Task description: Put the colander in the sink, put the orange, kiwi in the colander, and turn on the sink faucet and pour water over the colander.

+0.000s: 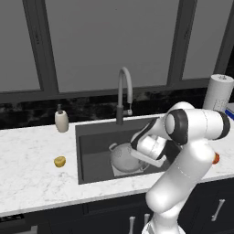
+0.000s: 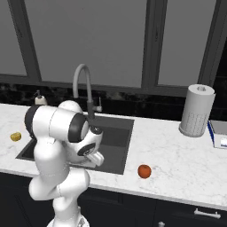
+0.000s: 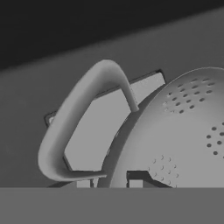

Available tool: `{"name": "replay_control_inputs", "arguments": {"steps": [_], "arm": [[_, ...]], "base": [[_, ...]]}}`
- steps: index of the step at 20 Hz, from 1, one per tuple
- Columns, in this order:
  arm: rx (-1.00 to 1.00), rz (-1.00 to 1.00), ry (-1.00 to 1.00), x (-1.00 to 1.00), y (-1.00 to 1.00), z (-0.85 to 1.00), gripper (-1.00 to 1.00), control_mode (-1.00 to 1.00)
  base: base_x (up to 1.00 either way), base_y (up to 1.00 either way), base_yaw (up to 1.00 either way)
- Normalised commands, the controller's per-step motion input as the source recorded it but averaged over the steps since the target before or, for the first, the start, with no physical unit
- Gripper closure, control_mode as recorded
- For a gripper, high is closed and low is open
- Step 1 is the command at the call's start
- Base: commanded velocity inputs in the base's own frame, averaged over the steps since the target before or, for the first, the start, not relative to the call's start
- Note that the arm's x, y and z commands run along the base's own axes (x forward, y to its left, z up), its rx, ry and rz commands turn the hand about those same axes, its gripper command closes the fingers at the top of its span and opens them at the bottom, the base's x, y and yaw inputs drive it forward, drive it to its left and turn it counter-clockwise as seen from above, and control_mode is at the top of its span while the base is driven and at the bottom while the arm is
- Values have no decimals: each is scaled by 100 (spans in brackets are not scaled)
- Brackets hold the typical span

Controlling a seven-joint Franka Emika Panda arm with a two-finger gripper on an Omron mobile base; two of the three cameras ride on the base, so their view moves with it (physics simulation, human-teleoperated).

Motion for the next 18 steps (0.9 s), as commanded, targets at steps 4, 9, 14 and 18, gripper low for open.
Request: {"name": "replay_control_inputs", "arguments": {"steps": [4, 9, 14, 18], "arm": [[0, 6, 0, 11, 0, -28, 100, -100], [-4, 5, 0, 15, 0, -24, 100, -100], [0, 3, 0, 20, 0, -12, 100, -100], [0, 3, 0, 11, -1, -4, -100, -100]], "base": [[0, 0, 0], [0, 0, 0], [0, 0, 0], [0, 0, 0]]}}
